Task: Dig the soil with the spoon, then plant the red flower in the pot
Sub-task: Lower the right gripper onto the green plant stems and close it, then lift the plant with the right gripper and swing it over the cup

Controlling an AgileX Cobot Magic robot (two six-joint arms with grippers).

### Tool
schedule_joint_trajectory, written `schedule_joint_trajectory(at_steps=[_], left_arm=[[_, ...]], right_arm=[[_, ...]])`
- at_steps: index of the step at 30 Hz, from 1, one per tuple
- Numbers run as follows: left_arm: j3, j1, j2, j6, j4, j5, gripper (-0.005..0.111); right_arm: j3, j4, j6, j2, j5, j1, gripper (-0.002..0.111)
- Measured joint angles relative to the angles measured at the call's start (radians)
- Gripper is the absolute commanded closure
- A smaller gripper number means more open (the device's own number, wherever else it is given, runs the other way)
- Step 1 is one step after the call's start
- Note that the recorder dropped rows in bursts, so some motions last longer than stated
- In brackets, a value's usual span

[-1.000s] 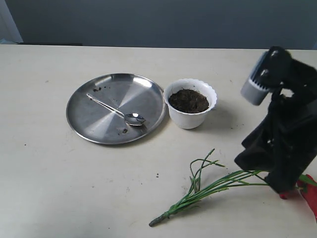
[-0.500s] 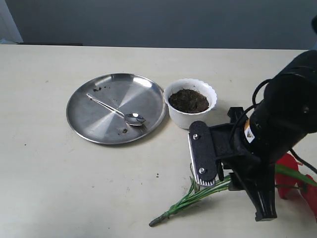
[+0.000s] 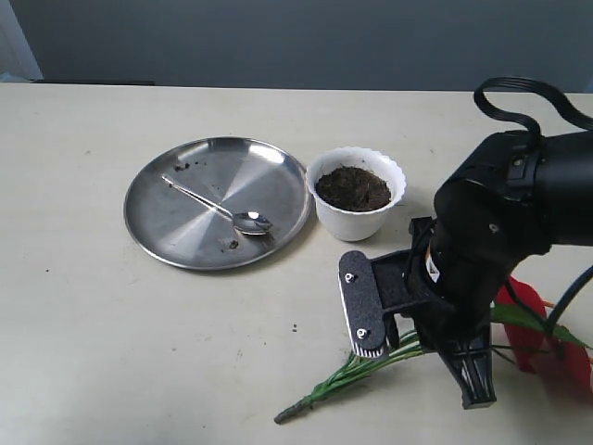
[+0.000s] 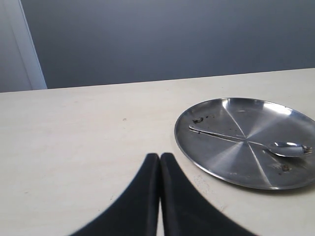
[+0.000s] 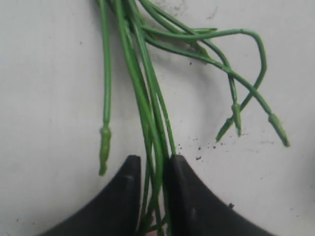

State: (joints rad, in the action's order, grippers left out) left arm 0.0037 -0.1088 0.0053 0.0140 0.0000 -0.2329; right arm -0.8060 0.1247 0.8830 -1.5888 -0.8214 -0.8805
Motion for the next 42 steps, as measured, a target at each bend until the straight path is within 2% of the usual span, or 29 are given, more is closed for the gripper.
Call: schedule_joint_trajectory(at_steps=[9,24,33,37,39,42], left_arm=[[0.0,0.0,0.0,0.0,0.0,0.0,0.106],[0.0,0.0,0.0,0.0,0.0,0.0,0.106],[0.0,0.0,0.0,0.0,0.0,0.0,0.106],[0.0,0.0,0.0,0.0,0.0,0.0,0.106],[0.0,0.0,0.0,0.0,0.0,0.0,0.106],[0.0,0.0,0.0,0.0,0.0,0.0,0.106]], right_arm=[[0.0,0.032,-0.007,0.0,-0.03,-0.002,0.108],[0.0,0.478,-0.171,0.199,-0.145,-0.002,0.108],[0.0,0.944,-0.25,0.323,-0.173,-0.002,0.108],[0.0,1.211,-0.466,0.33,-0.114,-0.002,0.108],[0.0,1.393,-0.636,0.33,-0.02,-0.002,0.108],[0.0,1.563,-0.671,0.319,0.057,-0.002,0.108]])
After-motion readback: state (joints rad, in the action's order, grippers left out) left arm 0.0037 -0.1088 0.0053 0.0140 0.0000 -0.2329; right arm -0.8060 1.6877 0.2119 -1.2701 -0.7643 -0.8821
